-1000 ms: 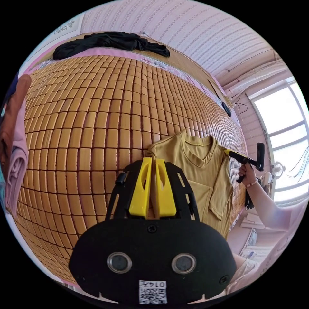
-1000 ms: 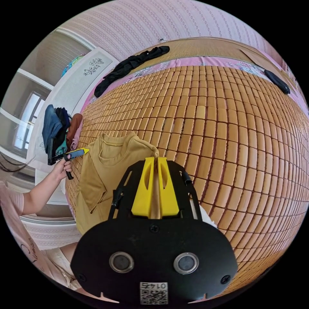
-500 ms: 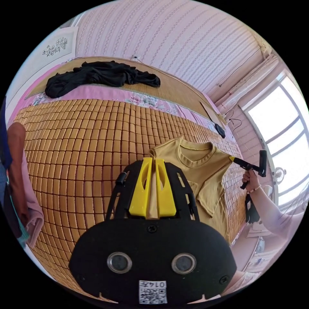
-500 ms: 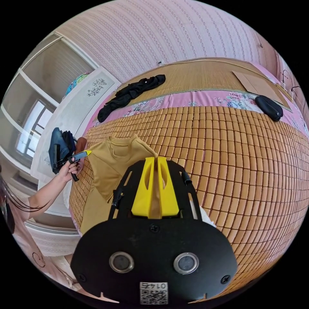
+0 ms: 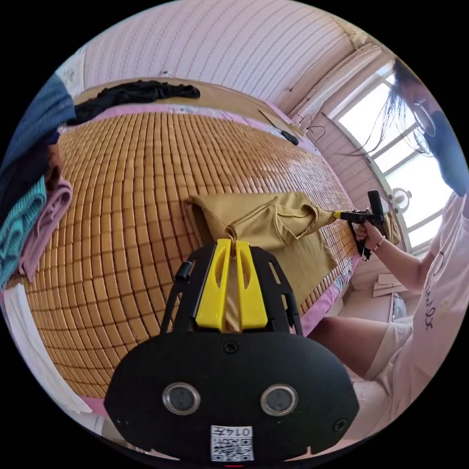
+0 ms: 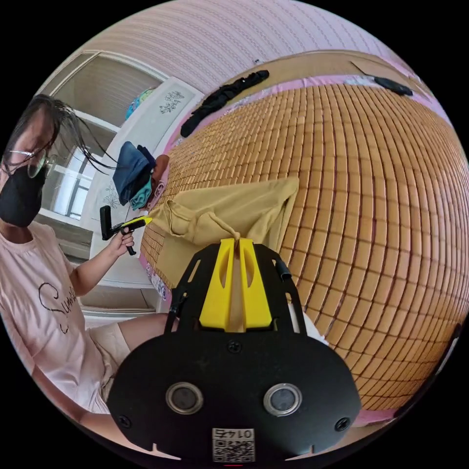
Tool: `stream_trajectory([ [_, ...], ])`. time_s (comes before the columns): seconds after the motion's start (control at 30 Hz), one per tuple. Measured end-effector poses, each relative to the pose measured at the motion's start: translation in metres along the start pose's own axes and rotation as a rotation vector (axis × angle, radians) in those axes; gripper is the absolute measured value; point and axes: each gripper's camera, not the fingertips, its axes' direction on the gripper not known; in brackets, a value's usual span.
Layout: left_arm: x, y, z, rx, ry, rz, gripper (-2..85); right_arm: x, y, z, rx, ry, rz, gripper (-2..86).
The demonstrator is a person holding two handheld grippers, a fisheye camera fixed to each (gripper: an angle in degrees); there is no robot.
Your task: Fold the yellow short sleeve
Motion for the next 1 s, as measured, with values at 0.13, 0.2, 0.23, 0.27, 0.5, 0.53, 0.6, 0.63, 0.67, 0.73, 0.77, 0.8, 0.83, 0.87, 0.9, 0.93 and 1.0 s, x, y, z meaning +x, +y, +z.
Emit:
stream_trajectory([
  [0.13, -0.004, 0.045, 0.051, -0.137, -0.031, -0.132, -0.7, 0.018, 0.025, 0.035, -0.053, 0.017, 0.107, 0.9],
  [0.2, -0.007, 0.051, 0.054, -0.103, 0.007, -0.165, -0.7, 0.018, 0.026, 0.034, -0.035, 0.030, 0.111, 0.9],
  [0.23, -0.008, 0.050, 0.050, -0.093, 0.005, -0.185, -0.6, 0.016, 0.026, 0.028, -0.011, 0.027, 0.098, 1.0],
  [0.27, -0.006, 0.047, 0.043, -0.072, 0.014, -0.182, -0.5, 0.012, 0.026, 0.021, 0.012, 0.024, 0.078, 1.0],
  [0.5, 0.012, 0.058, 0.047, -0.157, -0.037, -0.168, 3.1, 0.023, 0.038, 0.037, -0.128, 0.116, 0.116, 1.5],
  [0.53, 0.012, 0.067, 0.057, -0.192, -0.090, -0.206, 3.8, 0.028, 0.041, 0.042, -0.146, 0.119, 0.136, 1.6],
  [0.6, 0.011, 0.079, 0.060, -0.150, -0.079, -0.271, 4.5, 0.028, 0.044, 0.042, -0.138, 0.122, 0.145, 1.7],
  [0.63, 0.011, 0.082, 0.057, -0.142, -0.085, -0.311, 4.8, 0.026, 0.045, 0.040, -0.139, 0.147, 0.144, 1.8],
  [0.67, 0.015, 0.084, 0.053, -0.137, -0.106, -0.329, 4.8, 0.023, 0.045, 0.039, -0.151, 0.198, 0.146, 1.9],
  [0.73, 0.029, 0.078, 0.045, -0.101, -0.113, -0.291, 4.7, 0.016, 0.044, 0.036, -0.156, 0.282, 0.144, 2.1],
  [0.77, 0.044, 0.070, 0.043, -0.086, -0.110, -0.238, 4.6, 0.006, 0.040, 0.033, -0.124, 0.326, 0.115, 2.3],
  [0.8, 0.053, 0.064, 0.044, -0.083, -0.105, -0.201, 4.6, 0.000, 0.037, 0.032, -0.102, 0.337, 0.092, 2.5],
  [0.83, 0.069, 0.053, 0.049, -0.087, -0.097, -0.146, 5.2, -0.015, 0.031, 0.033, -0.050, 0.333, 0.031, 2.9],
  [0.87, 0.083, 0.041, 0.059, -0.090, -0.084, -0.116, 6.1, -0.027, 0.024, 0.040, -0.014, 0.290, -0.022, 3.5],
  [0.9, 0.089, 0.036, 0.065, -0.084, -0.077, -0.106, 6.8, -0.032, 0.021, 0.047, -0.010, 0.256, -0.048, 4.4],
  [0.93, 0.099, 0.027, 0.077, -0.069, -0.060, -0.083, 8.3, -0.038, 0.012, 0.065, -0.039, 0.201, -0.083, 6.2],
  [1.0, 0.112, 0.015, 0.100, -0.102, -0.036, -0.067, 9.6, -0.041, 0.001, 0.096, -0.129, 0.161, -0.083, 10.0],
])
